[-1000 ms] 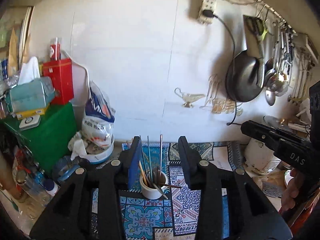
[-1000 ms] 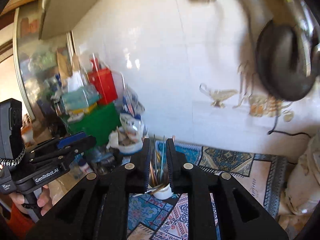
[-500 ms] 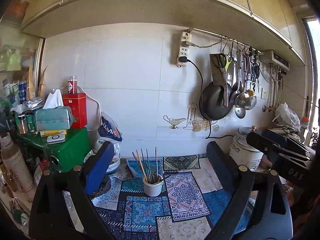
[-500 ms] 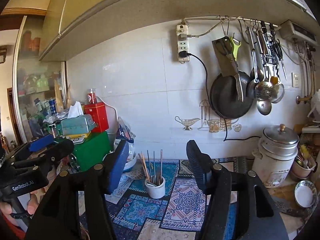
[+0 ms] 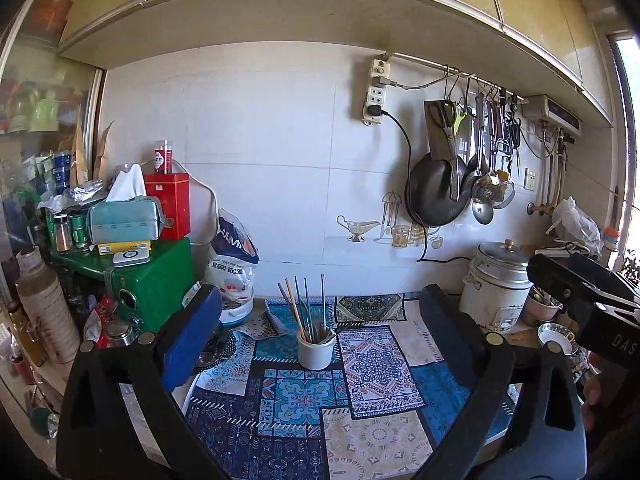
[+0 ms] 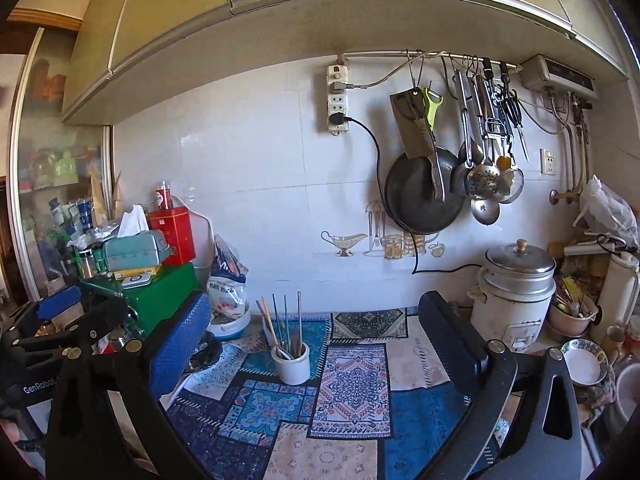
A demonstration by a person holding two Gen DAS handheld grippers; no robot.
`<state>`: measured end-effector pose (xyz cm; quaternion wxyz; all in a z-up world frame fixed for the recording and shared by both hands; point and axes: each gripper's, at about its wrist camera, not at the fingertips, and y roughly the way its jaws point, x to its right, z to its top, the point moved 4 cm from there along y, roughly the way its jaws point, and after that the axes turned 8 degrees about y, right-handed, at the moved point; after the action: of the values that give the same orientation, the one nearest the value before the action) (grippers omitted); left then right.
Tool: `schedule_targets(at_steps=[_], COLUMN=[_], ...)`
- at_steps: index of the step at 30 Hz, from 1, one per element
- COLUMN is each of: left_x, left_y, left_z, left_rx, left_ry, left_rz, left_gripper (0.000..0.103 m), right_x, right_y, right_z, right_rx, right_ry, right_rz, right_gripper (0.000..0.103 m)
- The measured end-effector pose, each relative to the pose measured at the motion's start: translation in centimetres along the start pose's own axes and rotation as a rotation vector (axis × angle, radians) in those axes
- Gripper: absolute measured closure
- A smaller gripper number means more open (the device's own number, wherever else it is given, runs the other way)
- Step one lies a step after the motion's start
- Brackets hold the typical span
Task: Organize utensils
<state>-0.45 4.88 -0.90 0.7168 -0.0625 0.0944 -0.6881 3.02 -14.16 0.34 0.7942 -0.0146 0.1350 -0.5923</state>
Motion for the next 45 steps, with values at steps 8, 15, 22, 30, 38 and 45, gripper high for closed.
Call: schedule_targets(at_steps=[8, 15, 22, 30, 38, 45], left_x=[0.16, 0.22, 0.19, 0.18, 0.62, 0.91], left_y=[-0.01, 0.19, 0.26, 0.52, 0.61, 0.58], left_z=[-0.32, -0.31, -0.29, -0.10, -0.06, 0.12], left_rx=[-0.003, -0.005, -0.005, -0.002, 0.003, 0.008], left_ry=[0.007, 0.006, 0.002, -0.003, 0.004, 0.004], left_rz=[-0.010, -0.012, -0.013, -0.028, -0.031, -0.034], left_gripper=[0.003, 0.003, 0.003, 0.002, 0.002, 0.002], right_x=[-0.19, -0.42, -0.56, -0.41, -0.16, 0.17], right_y=[-0.59, -0.60, -0.52, -0.56, -0.60, -0.65], right_z=[-0.38, -0.33, -0.23, -0.18, -0.06, 0.06], right_rx=[-0.007, -0.015, -0.018, -0.017, -0.017, -0.015], right_ry=[-0.011, -0.020, -0.026, -0.028, -0.029, -0.030], right_rz=[-0.018, -0.020, -0.020, -0.024, -0.026, -0.028], right_gripper=[0.000, 0.000, 0.000, 0.000, 0.000, 0.000])
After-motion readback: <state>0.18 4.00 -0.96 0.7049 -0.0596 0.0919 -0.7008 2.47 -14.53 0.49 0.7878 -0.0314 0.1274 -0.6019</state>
